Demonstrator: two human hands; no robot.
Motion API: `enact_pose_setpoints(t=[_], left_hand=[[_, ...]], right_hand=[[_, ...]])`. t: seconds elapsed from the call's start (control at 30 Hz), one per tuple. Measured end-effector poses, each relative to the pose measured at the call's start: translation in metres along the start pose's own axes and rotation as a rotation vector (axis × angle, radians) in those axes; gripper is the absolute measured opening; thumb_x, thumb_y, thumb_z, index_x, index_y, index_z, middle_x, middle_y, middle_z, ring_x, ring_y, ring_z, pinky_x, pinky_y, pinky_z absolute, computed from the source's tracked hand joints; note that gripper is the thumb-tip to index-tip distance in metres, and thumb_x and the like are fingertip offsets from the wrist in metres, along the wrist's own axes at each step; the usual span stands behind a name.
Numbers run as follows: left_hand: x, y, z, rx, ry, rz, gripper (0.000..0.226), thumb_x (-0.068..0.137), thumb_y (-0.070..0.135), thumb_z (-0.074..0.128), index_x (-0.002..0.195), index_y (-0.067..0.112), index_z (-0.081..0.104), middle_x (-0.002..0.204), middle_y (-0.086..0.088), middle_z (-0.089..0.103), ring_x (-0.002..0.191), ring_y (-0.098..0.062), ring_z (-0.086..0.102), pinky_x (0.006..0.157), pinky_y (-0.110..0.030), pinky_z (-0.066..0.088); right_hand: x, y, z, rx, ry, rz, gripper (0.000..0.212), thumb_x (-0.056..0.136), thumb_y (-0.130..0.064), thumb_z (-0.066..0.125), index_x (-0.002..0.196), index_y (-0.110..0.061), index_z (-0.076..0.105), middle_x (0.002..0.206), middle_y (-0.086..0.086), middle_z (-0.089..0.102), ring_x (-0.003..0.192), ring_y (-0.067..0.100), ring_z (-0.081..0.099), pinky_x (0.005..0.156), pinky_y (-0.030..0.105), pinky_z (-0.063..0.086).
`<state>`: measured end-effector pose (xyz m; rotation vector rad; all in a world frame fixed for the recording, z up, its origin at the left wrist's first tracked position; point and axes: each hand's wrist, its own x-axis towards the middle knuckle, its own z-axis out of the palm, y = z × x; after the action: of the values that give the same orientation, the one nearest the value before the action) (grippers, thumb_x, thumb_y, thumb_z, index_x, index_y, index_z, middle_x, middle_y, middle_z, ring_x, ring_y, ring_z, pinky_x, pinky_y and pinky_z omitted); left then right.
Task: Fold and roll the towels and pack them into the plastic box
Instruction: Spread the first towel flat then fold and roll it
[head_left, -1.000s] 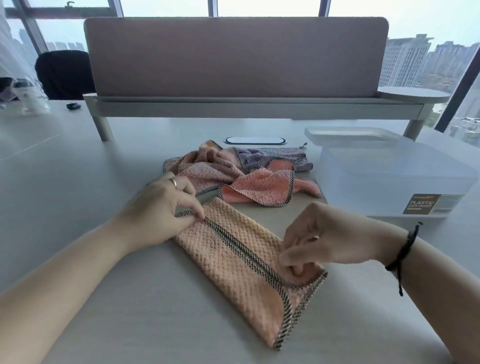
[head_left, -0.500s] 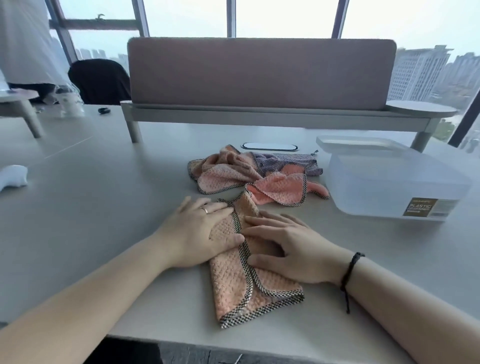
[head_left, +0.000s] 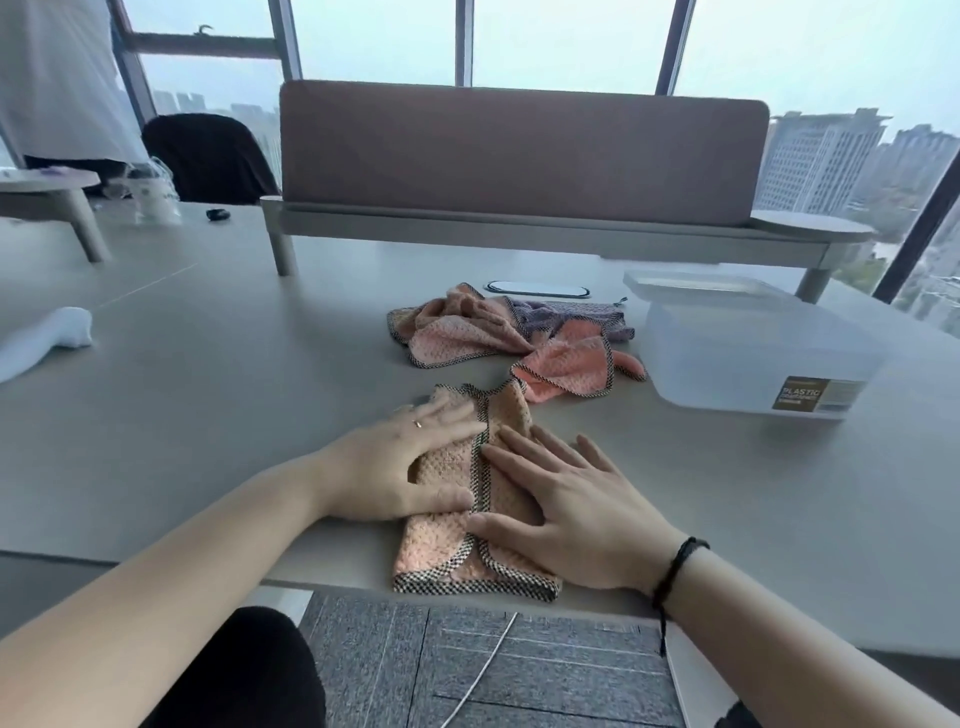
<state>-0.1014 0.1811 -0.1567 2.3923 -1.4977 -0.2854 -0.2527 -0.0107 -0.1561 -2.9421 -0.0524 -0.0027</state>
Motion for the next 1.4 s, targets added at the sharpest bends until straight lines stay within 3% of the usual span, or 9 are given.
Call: enact_pose_setpoints(t=[0.2, 0.3, 0.37, 0.63, 0.77, 0.97, 1.07, 1.17, 1.4], left_hand=[[-0.009, -0.001, 0.001, 0.155, -0.018, -0.09, 0.084, 0.079, 0.085, 0.024, 0.153, 0.049, 0.012, 0.163, 0.023, -0.004, 0.149, 0.001, -0.01, 0.123, -0.031, -0.005], [-0.011, 0.002, 0.0, 0.137, 0.004, -0.115, 0.082, 0.08, 0.083, 0.028, 0.153, 0.049, 0.013, 0.162, 0.023, -0.004, 0.147, 0.002, -0.009, 0.119, -0.026, -0.007], [-0.012, 0.002, 0.001, 0.115, 0.029, -0.12, 0.081, 0.081, 0.081, 0.033, 0.153, 0.047, 0.017, 0.163, 0.022, -0.001, 0.146, 0.005, -0.007, 0.117, -0.025, -0.006], [-0.012, -0.002, 0.005, 0.052, 0.146, -0.085, 0.075, 0.085, 0.073, 0.047, 0.151, 0.041, 0.03, 0.163, 0.019, 0.012, 0.145, 0.006, 0.004, 0.118, -0.024, 0.002], [-0.012, -0.008, 0.007, -0.081, 0.247, -0.037, 0.073, 0.078, 0.075, 0.055, 0.142, 0.04, 0.046, 0.159, 0.014, 0.031, 0.147, 0.003, 0.018, 0.121, -0.026, 0.013], [-0.014, -0.003, 0.0, -0.496, 0.454, 0.12, 0.039, 0.082, 0.05, 0.062, 0.091, 0.013, 0.072, 0.108, -0.001, 0.07, 0.109, -0.009, 0.062, 0.098, -0.019, 0.04], [-0.017, -0.003, -0.005, -0.681, 0.48, 0.189, 0.068, 0.087, 0.063, 0.055, 0.079, -0.004, 0.067, 0.081, -0.022, 0.064, 0.081, -0.035, 0.059, 0.079, -0.04, 0.042], [-0.019, -0.001, -0.006, -0.712, 0.409, 0.211, 0.094, 0.076, 0.079, 0.055, 0.081, -0.014, 0.061, 0.072, -0.03, 0.052, 0.068, -0.033, 0.046, 0.065, -0.042, 0.031], [-0.014, 0.001, 0.001, -0.588, 0.369, 0.123, 0.051, 0.084, 0.045, 0.068, 0.062, 0.001, 0.058, 0.056, -0.002, 0.044, 0.055, -0.012, 0.04, 0.054, -0.031, 0.032]], right_hand=[[-0.006, 0.008, -0.002, 0.204, 0.097, -0.036, 0.062, 0.088, -0.076, 0.034, 0.146, -0.058, 0.021, 0.16, -0.029, 0.012, 0.149, 0.0, 0.012, 0.123, 0.034, 0.013], [-0.01, 0.019, 0.002, 0.508, 0.229, -0.046, 0.033, 0.097, -0.029, 0.057, 0.123, -0.048, 0.061, 0.143, -0.027, 0.049, 0.132, -0.006, 0.044, 0.114, 0.034, 0.037], [-0.017, 0.027, 0.003, 0.56, 0.212, -0.067, 0.041, 0.09, -0.008, 0.054, 0.108, -0.039, 0.073, 0.131, -0.026, 0.06, 0.128, -0.007, 0.048, 0.112, 0.034, 0.039], [-0.028, 0.021, -0.002, 0.291, 0.107, -0.241, 0.037, 0.082, -0.045, 0.071, 0.119, -0.049, 0.066, 0.138, -0.034, 0.05, 0.139, -0.01, 0.03, 0.117, 0.026, 0.026], [-0.024, 0.013, 0.003, 0.327, 0.325, -0.273, 0.024, 0.083, -0.047, 0.07, 0.098, -0.029, 0.077, 0.102, -0.017, 0.07, 0.103, 0.005, 0.061, 0.09, 0.033, 0.049], [-0.006, 0.012, -0.006, 0.523, 0.347, -0.045, 0.049, 0.084, -0.046, 0.071, 0.069, -0.001, 0.059, 0.055, 0.003, 0.042, 0.053, 0.003, 0.032, 0.052, 0.027, 0.028], [0.006, 0.019, -0.013, 0.607, 0.338, 0.053, 0.042, 0.084, -0.034, 0.076, 0.063, -0.004, 0.055, 0.051, -0.007, 0.038, 0.05, 0.005, 0.029, 0.049, 0.027, 0.023], [0.016, 0.022, -0.014, 0.652, 0.32, 0.12, 0.029, 0.081, -0.037, 0.078, 0.07, -0.011, 0.068, 0.046, -0.013, 0.048, 0.044, 0.002, 0.034, 0.045, 0.019, 0.025], [0.02, 0.022, -0.001, 0.629, 0.386, 0.111, 0.026, 0.076, -0.039, 0.082, 0.081, -0.016, 0.071, 0.046, -0.014, 0.047, 0.043, 0.002, 0.037, 0.046, 0.012, 0.027]])
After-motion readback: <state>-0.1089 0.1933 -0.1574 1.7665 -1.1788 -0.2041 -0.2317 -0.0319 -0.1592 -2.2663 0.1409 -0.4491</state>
